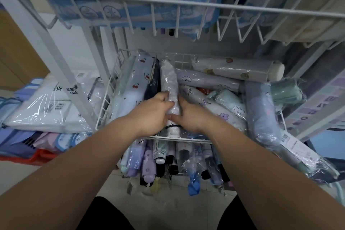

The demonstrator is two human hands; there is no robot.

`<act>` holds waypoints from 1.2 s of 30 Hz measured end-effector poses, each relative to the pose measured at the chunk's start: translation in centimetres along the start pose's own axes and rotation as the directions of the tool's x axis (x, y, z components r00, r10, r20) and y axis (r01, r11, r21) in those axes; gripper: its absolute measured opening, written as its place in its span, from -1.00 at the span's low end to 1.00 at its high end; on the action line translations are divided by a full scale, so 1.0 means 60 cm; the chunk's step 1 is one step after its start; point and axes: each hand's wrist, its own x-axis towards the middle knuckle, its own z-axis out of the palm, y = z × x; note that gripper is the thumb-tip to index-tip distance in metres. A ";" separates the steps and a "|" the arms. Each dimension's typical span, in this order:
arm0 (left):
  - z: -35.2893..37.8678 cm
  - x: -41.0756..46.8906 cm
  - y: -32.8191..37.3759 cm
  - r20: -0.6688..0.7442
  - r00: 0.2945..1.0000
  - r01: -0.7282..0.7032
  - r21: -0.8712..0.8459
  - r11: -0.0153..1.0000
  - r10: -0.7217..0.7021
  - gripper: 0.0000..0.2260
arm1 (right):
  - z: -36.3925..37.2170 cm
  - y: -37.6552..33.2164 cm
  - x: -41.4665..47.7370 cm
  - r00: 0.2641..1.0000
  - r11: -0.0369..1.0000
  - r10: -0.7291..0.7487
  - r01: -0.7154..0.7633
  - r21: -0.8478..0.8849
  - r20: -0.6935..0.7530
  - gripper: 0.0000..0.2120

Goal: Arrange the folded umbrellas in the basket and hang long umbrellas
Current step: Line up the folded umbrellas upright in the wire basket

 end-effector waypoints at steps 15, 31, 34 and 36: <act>-0.004 0.113 0.018 -0.085 0.970 0.244 0.380 0.892 -0.229 -0.12 | -0.118 0.034 0.034 0.916 0.756 -0.168 -0.118 -0.643 -0.365 -0.58; -0.027 0.116 -0.017 0.023 0.993 0.098 0.412 0.906 -0.118 -0.07 | -0.180 0.094 0.054 0.918 0.592 -0.215 -0.150 -0.792 -0.334 -0.51; -0.024 0.115 -0.021 0.016 0.994 0.092 0.404 0.910 -0.108 -0.06 | -0.176 0.088 0.058 0.922 0.626 -0.187 -0.155 -0.765 -0.340 -0.54; -0.023 0.115 -0.023 0.012 0.995 0.090 0.399 0.913 -0.103 -0.06 | -0.176 0.081 0.056 0.917 0.645 -0.187 -0.156 -0.748 -0.352 -0.60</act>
